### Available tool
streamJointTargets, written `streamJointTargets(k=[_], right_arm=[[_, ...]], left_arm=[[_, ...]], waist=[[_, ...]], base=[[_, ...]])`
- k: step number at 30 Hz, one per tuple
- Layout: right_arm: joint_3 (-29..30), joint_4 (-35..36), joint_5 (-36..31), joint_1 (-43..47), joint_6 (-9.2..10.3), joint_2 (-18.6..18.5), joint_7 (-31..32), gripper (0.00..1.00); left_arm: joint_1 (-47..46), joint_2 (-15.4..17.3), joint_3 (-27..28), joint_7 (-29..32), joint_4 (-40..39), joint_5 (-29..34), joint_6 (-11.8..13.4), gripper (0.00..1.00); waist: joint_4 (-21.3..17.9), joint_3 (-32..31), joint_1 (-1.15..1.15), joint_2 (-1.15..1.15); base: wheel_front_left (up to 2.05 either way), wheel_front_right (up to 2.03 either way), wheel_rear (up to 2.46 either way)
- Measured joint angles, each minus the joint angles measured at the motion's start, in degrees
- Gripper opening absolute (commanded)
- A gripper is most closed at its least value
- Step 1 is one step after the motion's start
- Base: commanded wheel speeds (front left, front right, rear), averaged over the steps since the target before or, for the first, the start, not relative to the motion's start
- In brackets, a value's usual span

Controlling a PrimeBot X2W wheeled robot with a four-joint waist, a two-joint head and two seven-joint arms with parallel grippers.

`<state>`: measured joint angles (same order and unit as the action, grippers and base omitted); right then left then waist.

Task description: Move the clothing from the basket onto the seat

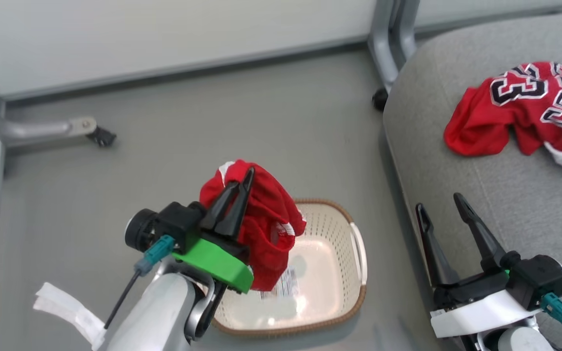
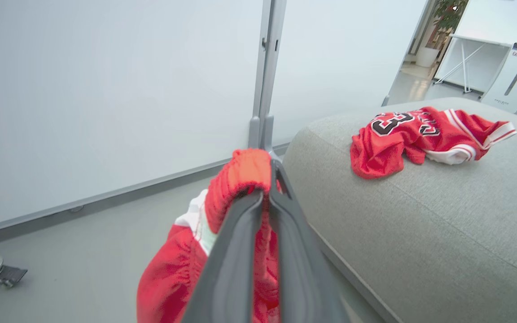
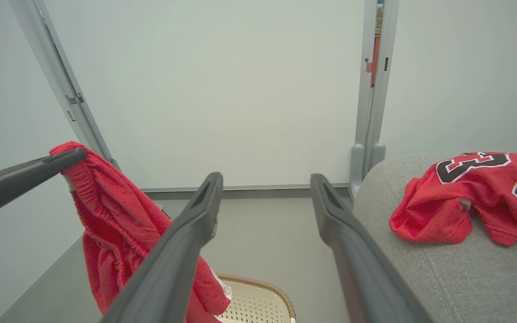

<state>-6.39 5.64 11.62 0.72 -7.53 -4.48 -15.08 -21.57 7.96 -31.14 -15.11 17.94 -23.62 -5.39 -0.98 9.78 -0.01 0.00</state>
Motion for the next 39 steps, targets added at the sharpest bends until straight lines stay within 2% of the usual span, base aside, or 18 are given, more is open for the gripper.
streamJointTargets(k=[5, 14, 22, 28, 33, 39], right_arm=[[-0.6, -0.6, 0.3, 1.4, 0.0, 0.1, 0.0, 1.0], [-4.2, -0.7, 2.3, 2.3, 0.0, -0.4, 0.0, 1.0], [-12.3, 0.9, 4.1, 1.4, 0.0, -2.9, 0.0, 1.0], [-15.3, 1.6, 2.9, -0.7, 0.0, -4.2, 0.0, 1.0], [-16.8, -1.0, 2.1, -1.4, 0.0, -5.4, 0.0, 1.0], [-16.3, -6.8, 2.4, -0.4, 0.01, -5.3, 0.0, 1.0]], left_arm=[[1.7, -0.8, 3.1, 0.0, -5.3, 1.2, -0.6, 0.0], [2.3, -1.5, 2.5, 0.0, -10.0, 3.3, -1.4, 0.0], [2.1, -1.6, -4.5, 0.1, -11.2, 4.1, -1.8, 0.0], [0.8, -2.2, -11.0, 1.5, -13.2, 3.2, -1.9, 0.0], [-1.1, -2.7, -16.7, 2.4, -15.7, 1.7, -2.0, 0.0], [-2.9, -2.8, -19.8, 3.0, -17.9, 0.2, -2.0, 0.0]], waist=[[-0.6, -6.0, 0.0, 0.0], [-1.9, -12.6, 0.0, 0.0], [-2.7, -14.6, 0.0, 0.0], [-2.7, -14.4, 0.0, 0.0], [-2.6, -13.7, 0.0, 0.0], [-2.2, -13.1, 0.0, 0.0]], base=[[0.0, 0.0, 0.0], [0.0, 0.0, 0.0], [0.0, 0.0, 0.0], [0.0, 0.0, 0.0], [0.0, 0.0, 0.0], [0.0, 0.0, 0.0]])
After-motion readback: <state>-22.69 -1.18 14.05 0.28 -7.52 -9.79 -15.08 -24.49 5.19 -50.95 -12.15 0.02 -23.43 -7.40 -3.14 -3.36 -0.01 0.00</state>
